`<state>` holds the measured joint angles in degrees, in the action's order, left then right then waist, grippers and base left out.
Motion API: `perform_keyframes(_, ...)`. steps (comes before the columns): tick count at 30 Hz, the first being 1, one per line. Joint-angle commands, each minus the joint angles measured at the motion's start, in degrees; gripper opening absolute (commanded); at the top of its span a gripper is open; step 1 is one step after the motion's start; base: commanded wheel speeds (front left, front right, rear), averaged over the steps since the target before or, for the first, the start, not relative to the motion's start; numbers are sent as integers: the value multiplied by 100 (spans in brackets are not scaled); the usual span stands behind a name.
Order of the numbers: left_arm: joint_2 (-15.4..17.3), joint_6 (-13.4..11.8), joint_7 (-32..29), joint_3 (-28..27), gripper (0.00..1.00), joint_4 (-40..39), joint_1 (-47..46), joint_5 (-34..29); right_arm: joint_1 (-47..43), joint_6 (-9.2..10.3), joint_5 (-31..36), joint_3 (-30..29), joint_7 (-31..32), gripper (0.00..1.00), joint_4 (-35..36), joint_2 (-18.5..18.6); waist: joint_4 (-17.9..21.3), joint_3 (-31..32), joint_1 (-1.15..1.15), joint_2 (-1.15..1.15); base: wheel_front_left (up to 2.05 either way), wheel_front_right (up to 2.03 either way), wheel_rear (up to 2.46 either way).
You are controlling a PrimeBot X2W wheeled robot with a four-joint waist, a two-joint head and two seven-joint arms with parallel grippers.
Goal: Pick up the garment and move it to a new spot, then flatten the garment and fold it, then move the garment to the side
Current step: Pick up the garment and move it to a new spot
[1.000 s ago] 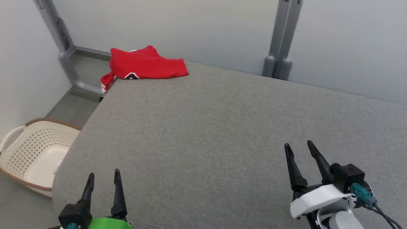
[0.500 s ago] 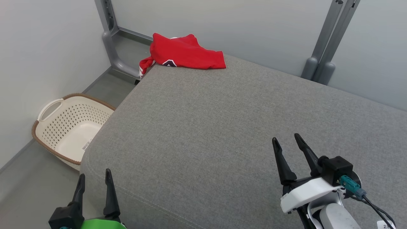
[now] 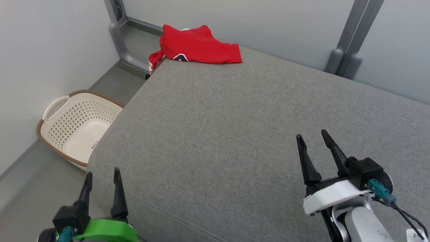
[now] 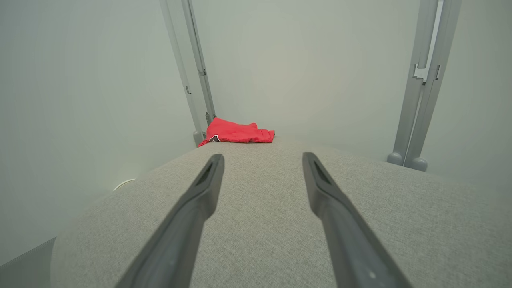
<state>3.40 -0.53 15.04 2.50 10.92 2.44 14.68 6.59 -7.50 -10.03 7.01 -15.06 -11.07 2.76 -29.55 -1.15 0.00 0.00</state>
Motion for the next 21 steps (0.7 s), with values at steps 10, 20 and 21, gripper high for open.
perform_keyframes(10,834,273,-251,-94,100,74,-2196,-290,835,2,567,-109,174,100,415,26,931,-1553,0,0,0,0,0)
perform_keyframes(20,2019,536,-1459,-267,100,1210,-4891,-360,1506,2,901,45,382,100,955,79,2002,-2692,0,0,0,0,0)
perform_keyframes(21,2098,552,-1565,-273,100,1381,-5108,-341,1550,2,925,45,396,100,1020,96,2121,-2789,0,0,0,0,0)
